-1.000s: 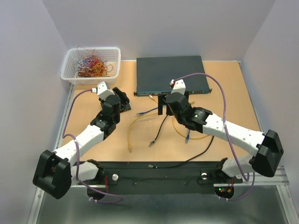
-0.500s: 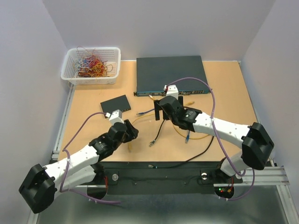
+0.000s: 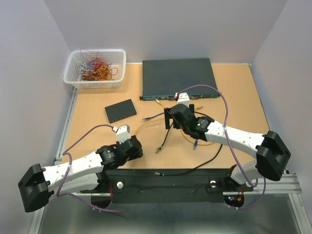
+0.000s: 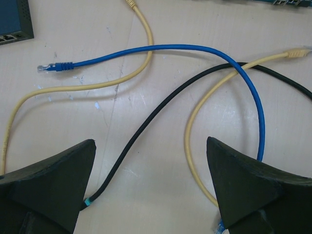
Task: Insert the plug into the switch port
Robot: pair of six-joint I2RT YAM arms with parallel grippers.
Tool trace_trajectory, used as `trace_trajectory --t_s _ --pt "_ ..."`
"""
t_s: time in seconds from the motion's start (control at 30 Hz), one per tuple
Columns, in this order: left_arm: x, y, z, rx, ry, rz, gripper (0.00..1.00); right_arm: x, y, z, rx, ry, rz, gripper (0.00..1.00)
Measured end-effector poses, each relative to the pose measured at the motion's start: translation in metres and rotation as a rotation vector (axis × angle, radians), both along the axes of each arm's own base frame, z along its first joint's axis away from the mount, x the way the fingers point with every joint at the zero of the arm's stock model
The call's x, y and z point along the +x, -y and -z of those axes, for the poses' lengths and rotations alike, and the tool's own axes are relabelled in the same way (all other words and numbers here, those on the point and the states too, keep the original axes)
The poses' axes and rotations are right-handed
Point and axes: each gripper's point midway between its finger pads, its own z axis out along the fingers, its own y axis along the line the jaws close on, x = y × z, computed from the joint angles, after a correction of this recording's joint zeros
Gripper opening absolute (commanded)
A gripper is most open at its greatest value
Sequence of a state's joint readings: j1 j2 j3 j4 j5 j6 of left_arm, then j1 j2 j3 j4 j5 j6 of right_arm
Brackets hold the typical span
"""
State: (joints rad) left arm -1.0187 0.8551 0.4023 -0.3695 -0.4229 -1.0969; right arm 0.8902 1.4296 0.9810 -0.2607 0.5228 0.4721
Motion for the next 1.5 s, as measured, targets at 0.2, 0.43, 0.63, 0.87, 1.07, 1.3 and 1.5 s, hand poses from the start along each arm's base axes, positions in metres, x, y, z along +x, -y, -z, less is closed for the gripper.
trace_trajectory --t_s 0.2,0.43,0.63,0.87,1.07,1.3,1.5 --pt "-0.004 -0.008 0.007 0.066 -0.014 -0.026 0.57 -0.005 0.003 0.011 -0.009 -0.022 -0.004 1.00" --pt "-0.011 -0.013 0.023 0.128 -0.063 -0.040 0.50 -0.007 0.006 0.014 -0.013 -0.026 -0.004 1.00" --pt "-0.014 -0.012 0.030 0.157 -0.084 -0.036 0.35 -0.012 0.013 0.024 -0.031 -0.040 -0.003 1.00" --pt "-0.015 -0.006 0.031 0.153 -0.081 -0.018 0.00 -0.014 0.015 0.017 -0.017 -0.024 0.000 1.00" --pt "-0.012 0.009 0.018 0.150 -0.067 0.067 0.00 -0.015 0.014 0.010 -0.024 -0.011 -0.041 1.00" --pt "-0.005 0.088 -0.090 -0.055 0.037 0.369 0.00 -0.036 -0.022 -0.058 0.105 0.113 -0.381 1.00" --pt "-0.027 0.106 -0.214 -0.304 0.178 0.592 0.00 -0.071 -0.061 -0.168 0.287 0.355 -0.737 1.00"
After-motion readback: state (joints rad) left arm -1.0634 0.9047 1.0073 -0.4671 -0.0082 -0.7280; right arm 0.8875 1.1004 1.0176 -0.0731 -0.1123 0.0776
